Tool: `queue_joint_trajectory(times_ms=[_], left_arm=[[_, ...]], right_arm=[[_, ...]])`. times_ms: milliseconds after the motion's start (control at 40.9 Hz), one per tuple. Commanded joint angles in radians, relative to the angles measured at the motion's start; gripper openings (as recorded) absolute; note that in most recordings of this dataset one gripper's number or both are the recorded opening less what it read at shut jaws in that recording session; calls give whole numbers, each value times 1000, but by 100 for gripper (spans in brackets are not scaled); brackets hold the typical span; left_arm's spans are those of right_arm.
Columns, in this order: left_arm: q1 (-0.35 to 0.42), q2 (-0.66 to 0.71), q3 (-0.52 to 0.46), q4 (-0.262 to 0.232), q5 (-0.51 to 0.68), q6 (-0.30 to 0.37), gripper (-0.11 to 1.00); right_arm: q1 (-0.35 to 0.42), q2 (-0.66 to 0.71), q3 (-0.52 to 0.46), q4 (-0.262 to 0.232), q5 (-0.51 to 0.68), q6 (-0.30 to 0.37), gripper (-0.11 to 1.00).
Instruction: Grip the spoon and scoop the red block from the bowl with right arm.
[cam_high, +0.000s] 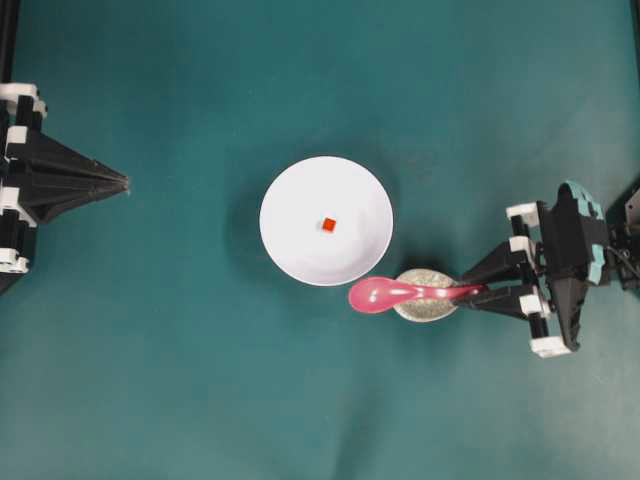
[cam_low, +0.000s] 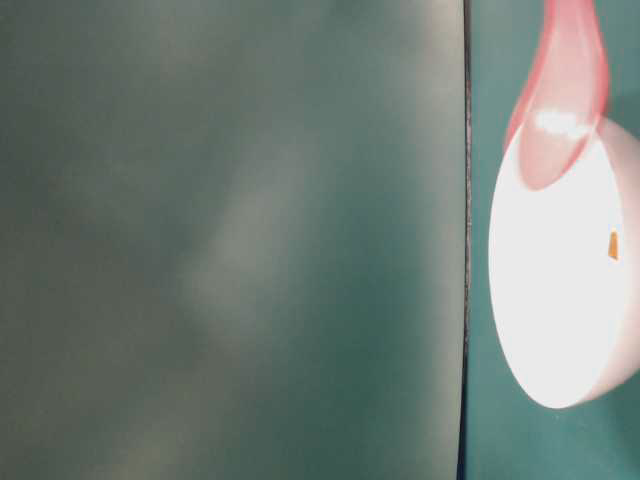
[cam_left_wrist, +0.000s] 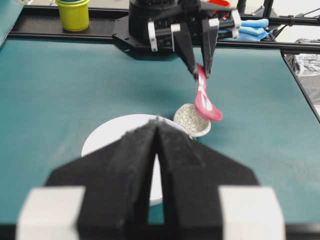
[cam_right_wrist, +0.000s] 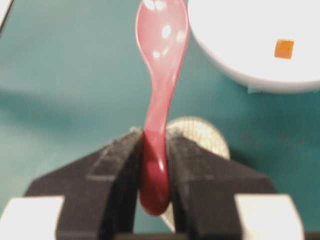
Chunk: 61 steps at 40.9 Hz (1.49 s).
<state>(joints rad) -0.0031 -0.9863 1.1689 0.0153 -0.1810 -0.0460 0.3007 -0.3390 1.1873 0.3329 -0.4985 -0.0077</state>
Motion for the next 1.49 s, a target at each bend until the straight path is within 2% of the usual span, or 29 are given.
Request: queue_joint_trajectory(times_ms=[0, 122, 318, 465, 636, 856, 1076, 1467], left_arm=[[-2, 8, -26, 2, -6, -2, 0], [-2, 9, -28, 2, -6, -2, 0], [-2, 9, -28, 2, -6, -2, 0], [-2, 11, -26, 2, -6, -2, 0], [-2, 12, -26, 2, -5, 0, 0], [-2, 12, -26, 2, -2, 2, 0], [-8, 15, -26, 2, -2, 0, 0], [-12, 15, -25, 3, -2, 5, 0]], right_arm=[[-46, -86, -71, 2, 138, -32, 23], [-123, -175, -152, 2, 348, -52, 23], [-253, -229, -308, 2, 681, -21, 22], [-345, -193, -442, 2, 914, 72, 22], [-411, -86, -545, -3, 1094, 169, 22], [-414, 104, -684, -5, 1249, 201, 22], [-417, 241, -782, -5, 1319, 216, 22], [-446, 299, -804, -12, 1336, 250, 20]])
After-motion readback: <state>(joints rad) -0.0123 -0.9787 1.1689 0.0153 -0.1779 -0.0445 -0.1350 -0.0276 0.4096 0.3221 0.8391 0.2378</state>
